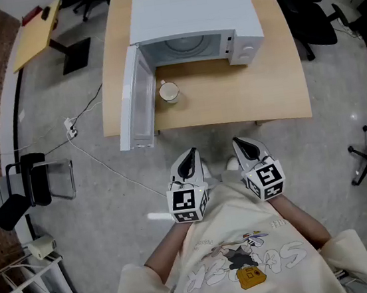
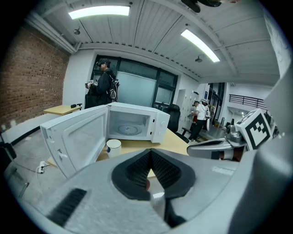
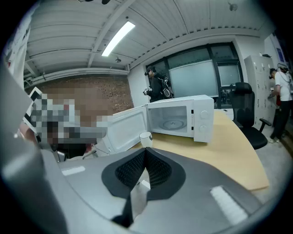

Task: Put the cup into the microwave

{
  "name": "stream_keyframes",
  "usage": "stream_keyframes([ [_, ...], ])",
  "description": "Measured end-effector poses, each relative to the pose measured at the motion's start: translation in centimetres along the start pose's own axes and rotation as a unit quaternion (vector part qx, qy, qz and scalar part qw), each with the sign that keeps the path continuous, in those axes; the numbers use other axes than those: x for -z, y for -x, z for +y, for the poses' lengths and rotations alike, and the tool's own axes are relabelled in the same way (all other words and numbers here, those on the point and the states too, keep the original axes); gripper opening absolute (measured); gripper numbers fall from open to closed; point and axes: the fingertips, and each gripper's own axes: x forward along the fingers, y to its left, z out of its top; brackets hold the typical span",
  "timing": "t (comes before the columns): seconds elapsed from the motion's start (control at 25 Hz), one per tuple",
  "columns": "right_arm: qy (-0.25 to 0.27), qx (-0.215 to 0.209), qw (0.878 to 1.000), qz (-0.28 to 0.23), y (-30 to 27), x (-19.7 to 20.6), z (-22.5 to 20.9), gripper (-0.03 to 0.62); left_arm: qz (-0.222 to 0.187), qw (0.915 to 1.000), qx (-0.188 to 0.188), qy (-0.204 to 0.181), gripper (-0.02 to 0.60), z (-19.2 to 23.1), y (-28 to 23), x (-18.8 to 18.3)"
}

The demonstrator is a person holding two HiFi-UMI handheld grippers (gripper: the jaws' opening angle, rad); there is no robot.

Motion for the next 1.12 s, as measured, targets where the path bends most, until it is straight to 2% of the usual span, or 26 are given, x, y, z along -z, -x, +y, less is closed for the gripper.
stream_keyframes([
  [0.44, -0.009, 0.005, 1.000, -0.005, 0.8, 0.6, -0.6, 0.005, 0.003, 1.0000, 0.000, -0.001, 0.003, -0.6, -0.1, 0.5],
  [0.64, -0.032, -0.006, 0.999, -0.022, 1.5, 0.4, -0.8, 0.006, 0.009, 0.9999, -0.001, 0.003, 0.004, -1.2, -0.3, 0.8],
  [0.88, -0.027, -0.003, 0.999, -0.034, 2.8, 0.6, -2.2, 0.006, 0.013, 0.9995, -0.024, 0.013, 0.005, -1.8, -0.5, 1.5],
  [1.12, -0.012, -0.032, 0.999, -0.021, 1.1, 1.1, -3.0, 0.006, 0.022, 0.9987, -0.044, 0.011, 0.003, -1.8, -2.0, 2.0],
])
